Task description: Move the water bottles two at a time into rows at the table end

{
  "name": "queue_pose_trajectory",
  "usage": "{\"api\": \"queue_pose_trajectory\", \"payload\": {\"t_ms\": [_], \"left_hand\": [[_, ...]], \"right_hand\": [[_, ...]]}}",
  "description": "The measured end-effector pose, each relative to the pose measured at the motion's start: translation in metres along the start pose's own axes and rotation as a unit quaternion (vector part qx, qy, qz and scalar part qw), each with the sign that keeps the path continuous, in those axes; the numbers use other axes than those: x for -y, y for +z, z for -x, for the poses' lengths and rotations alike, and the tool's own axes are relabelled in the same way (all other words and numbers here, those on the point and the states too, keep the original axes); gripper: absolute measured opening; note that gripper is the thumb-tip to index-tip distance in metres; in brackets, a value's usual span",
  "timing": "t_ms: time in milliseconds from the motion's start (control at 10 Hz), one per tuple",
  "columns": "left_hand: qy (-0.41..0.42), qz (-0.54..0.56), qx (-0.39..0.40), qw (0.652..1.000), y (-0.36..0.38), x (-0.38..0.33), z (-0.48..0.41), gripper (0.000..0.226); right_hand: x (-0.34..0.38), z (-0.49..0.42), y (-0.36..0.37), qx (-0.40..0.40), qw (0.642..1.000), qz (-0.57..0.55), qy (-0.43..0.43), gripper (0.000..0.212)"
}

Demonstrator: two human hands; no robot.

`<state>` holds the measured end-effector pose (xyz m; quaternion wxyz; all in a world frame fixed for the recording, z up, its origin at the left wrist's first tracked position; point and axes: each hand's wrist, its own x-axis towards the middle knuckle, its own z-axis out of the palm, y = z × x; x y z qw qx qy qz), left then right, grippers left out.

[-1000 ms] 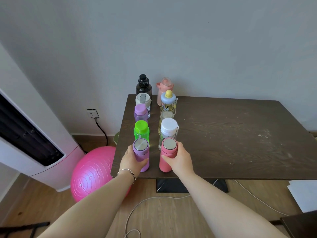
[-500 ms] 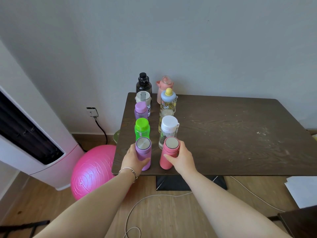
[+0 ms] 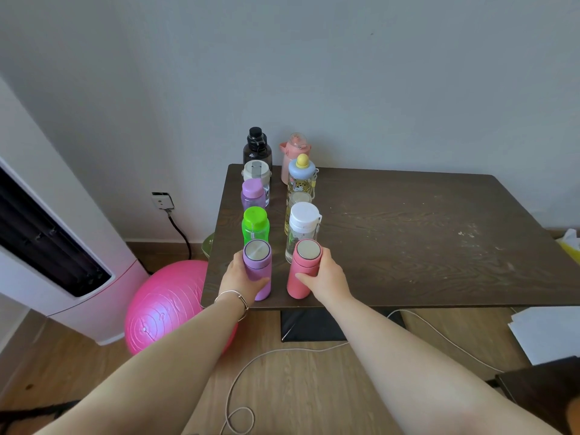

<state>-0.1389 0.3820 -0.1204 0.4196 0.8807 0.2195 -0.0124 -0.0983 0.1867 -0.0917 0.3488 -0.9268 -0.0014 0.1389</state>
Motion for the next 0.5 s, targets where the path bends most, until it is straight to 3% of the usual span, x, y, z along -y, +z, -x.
{"api": "queue_pose_trajectory", "payload": {"t_ms": [300,500], "left_hand": [[0.052,-0.04,-0.003,0.998,-0.019,-0.003,0.007,0.095],[0.137,-0.194,-0.012,0.971,-0.03,-0.017,0.021,0.101]], "right_hand": [[-0.003,0.008,-0.012,-0.005,0.999,0.047,-0.018,0.08],[0.001,0.02,-0.026,0.001,0.986,0.161,-0.042,0.087]]}}
